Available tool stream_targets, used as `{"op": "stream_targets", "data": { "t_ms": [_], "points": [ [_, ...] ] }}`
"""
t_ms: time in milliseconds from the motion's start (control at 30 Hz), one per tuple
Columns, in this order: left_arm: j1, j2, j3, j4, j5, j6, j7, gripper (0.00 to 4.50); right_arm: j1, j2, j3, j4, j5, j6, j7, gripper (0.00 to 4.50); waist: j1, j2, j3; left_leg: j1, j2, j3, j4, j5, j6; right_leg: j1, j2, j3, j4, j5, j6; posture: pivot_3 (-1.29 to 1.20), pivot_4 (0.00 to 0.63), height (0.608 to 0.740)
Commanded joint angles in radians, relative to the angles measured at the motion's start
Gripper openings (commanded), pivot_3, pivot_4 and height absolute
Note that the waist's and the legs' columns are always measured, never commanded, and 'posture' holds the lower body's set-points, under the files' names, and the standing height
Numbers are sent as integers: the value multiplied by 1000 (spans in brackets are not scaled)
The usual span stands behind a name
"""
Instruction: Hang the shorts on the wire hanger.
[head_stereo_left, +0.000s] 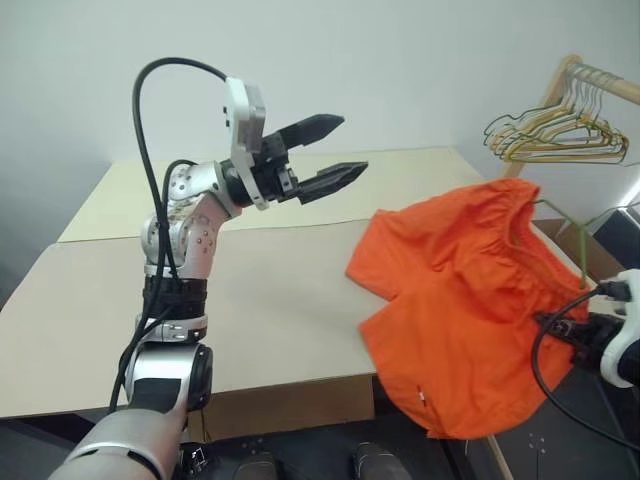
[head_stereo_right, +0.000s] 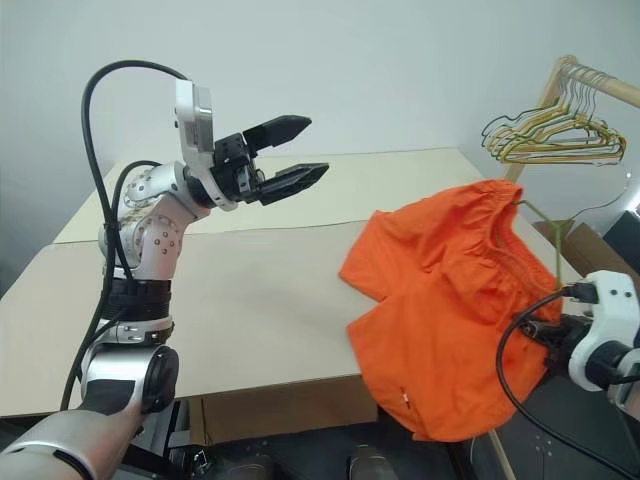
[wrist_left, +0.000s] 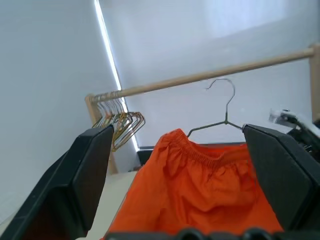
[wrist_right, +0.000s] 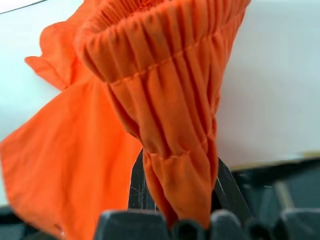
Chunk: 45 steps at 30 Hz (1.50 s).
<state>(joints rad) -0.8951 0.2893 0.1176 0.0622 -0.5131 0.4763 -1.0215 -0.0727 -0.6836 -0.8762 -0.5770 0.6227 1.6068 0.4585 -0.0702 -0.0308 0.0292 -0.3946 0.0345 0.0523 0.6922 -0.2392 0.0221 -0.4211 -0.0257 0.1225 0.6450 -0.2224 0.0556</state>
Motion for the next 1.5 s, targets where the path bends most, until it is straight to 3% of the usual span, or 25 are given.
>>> {"op": "stream_targets", "data": {
  "t_ms": [33, 300, 567, 967, 1167, 1367, 1500],
  "points": [
    [12, 0, 13, -70, -52, 40, 57, 4463, -101, -19, -94, 82, 48, 8, -166, 0, -7, 1, -1, 0, 0, 0, 0, 0, 0, 0, 0, 0, 0, 0, 0, -64, 0, 740],
    [34, 22, 13, -119, -101, 70, 99, 4463, -339, -57, -210, 316, 169, 8, -592, 0, -28, 3, -2, 2, -2, 0, -7, 0, 0, 1, 0, 3, -4, 0, -1, -56, 0, 740],
    [35, 35, -4, -123, -117, 61, 97, 4463, -510, -149, -245, 566, 308, 8, -922, 0, -34, 4, -2, 4, -2, 2, -9, 0, 0, 2, -1, 5, -6, -1, -1, -53, 0, 740],
    [48, 46, -14, -144, -147, 69, 105, 4463, -853, -159, -518, 759, 242, 8, -1349, 0, -44, 10, -3, 4, -3, 3, -15, 0, 1, 3, -1, 8, -15, -2, -3, -50, 0, 740],
    [52, 47, -25, -147, -152, 65, 102, 4463, -879, -189, -581, 812, 110, 8, -1388, 0, -49, 11, -2, 3, -3, 3, -15, 0, 1, 3, -2, 9, -17, -3, -5, -52, 0, 740],
    [60, 61, -41, -158, -147, 58, 93, 4463, -800, -175, -486, 764, 44, 8, -1288, 0, -54, 13, -2, 4, -3, 3, -16, 0, 1, 3, -1, 9, -17, -3, -5, -50, 0, 740],
    [63, 69, -43, -160, -153, 59, 94, 4500, -790, -158, -457, 722, -31, 8, -1244, 1100, -55, 14, -3, 5, -3, 4, -16, 0, 1, 4, -1, 11, -17, -3, -5, -40, 0, 740]
  ]
}}
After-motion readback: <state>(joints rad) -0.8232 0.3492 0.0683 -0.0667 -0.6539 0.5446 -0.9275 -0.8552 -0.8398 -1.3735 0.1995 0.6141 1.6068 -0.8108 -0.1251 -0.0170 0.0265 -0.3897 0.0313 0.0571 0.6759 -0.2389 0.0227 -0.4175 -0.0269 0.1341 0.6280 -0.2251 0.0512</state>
